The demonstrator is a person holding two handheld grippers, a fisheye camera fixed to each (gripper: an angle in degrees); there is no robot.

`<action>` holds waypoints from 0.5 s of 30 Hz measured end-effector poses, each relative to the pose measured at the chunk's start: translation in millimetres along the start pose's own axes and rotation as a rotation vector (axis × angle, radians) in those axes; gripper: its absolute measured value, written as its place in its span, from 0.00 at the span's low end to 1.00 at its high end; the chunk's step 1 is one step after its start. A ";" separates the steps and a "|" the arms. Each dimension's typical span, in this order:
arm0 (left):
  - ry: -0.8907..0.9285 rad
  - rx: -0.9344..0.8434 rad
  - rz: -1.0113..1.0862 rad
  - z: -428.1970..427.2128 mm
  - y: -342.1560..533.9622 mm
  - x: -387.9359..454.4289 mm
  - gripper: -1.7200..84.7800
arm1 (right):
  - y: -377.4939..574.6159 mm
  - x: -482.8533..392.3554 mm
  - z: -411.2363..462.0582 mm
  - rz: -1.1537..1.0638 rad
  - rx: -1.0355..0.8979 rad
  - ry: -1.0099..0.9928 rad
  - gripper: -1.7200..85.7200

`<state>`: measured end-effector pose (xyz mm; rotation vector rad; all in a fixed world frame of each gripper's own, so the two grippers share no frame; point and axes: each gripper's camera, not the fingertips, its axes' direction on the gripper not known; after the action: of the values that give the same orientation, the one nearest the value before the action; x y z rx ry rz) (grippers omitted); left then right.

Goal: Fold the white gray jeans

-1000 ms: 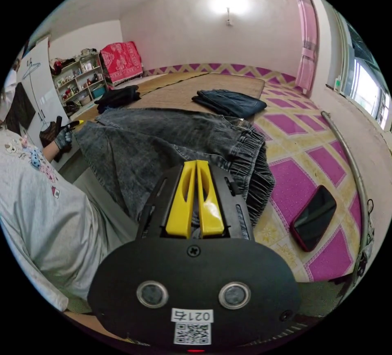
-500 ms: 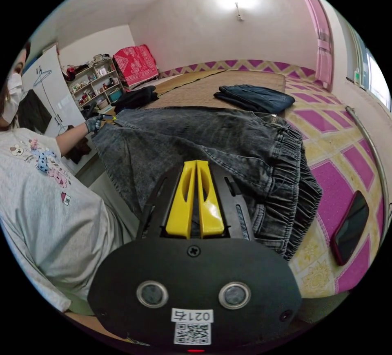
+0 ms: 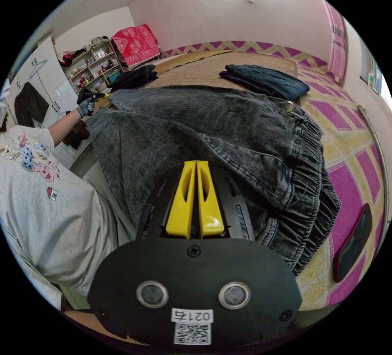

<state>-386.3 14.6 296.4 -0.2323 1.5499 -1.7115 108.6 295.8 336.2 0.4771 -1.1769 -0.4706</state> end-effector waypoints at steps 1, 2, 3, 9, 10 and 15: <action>0.005 0.018 0.018 -13.1 7.3 5.5 0.02 | 0.0 -0.4 0.2 -0.002 -0.003 0.001 0.01; -0.013 0.009 0.028 -18.3 11.1 8.8 0.02 | 0.5 -0.6 -0.3 -0.003 -0.001 0.000 0.01; -0.060 -0.015 0.059 -27.4 19.2 15.8 0.03 | 0.9 -0.5 -0.7 -0.003 0.001 -0.001 0.01; -0.160 -0.160 0.071 -39.9 58.7 21.7 0.11 | 3.8 0.2 -4.9 0.005 0.023 -0.016 0.01; -0.158 -0.249 0.053 -28.1 64.2 17.2 0.10 | 3.9 0.2 -5.5 0.006 0.024 -0.018 0.01; -0.133 -0.144 0.106 -53.8 55.2 27.6 0.01 | 3.6 0.3 -8.9 0.011 0.029 -0.033 0.01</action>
<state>-414.1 41.1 224.0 -0.3252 1.5597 -1.4746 117.4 299.5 335.7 0.4894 -1.2186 -0.4541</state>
